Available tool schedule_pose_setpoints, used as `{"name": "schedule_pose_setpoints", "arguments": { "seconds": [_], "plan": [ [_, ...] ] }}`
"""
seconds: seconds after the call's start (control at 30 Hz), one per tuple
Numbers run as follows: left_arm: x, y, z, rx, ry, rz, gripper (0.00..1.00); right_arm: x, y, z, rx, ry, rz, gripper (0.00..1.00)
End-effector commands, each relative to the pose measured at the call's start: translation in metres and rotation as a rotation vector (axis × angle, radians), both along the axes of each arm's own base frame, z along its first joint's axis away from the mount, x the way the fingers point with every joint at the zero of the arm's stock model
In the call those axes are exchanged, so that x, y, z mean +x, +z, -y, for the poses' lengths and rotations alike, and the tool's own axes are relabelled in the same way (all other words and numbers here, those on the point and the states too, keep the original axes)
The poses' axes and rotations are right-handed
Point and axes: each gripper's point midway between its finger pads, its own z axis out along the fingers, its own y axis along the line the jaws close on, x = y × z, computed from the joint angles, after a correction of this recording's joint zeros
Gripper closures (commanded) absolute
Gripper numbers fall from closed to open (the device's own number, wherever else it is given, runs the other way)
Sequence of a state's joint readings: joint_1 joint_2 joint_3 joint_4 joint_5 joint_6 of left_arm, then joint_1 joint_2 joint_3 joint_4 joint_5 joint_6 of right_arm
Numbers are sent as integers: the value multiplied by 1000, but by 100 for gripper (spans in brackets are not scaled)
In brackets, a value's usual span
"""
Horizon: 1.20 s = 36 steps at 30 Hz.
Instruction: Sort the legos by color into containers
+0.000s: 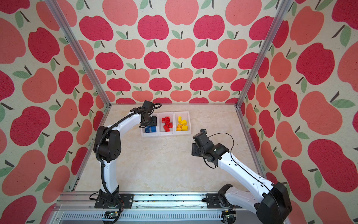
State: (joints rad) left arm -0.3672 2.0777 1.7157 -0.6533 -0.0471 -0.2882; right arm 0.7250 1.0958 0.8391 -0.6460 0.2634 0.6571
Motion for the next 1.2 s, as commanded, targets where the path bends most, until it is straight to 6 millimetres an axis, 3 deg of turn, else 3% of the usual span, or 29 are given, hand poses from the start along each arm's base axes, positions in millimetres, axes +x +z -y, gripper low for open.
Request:
{"name": "schedule_pose_setpoints", "arguments": {
  "seconds": [0.0,0.23,0.5,0.73,0.97,1.17],
  "plan": [
    [0,19,-2,11,2,40,35,-2,-2,5,0,-25,-10,35],
    [-9,43,3,4,-5,102,30,0,-1,6,-11,-20,-4,35],
    [-40,76,-2,-8,-5,225,18,18,13,19,-46,-9,52,34],
    [-77,85,-45,-10,54,323,0,52,27,33,-89,10,124,22],
    [-109,79,-97,-3,132,403,1,85,21,56,-127,4,193,1],
    [-121,62,-135,14,202,460,1,117,11,91,-178,-30,250,1]
  ]
}}
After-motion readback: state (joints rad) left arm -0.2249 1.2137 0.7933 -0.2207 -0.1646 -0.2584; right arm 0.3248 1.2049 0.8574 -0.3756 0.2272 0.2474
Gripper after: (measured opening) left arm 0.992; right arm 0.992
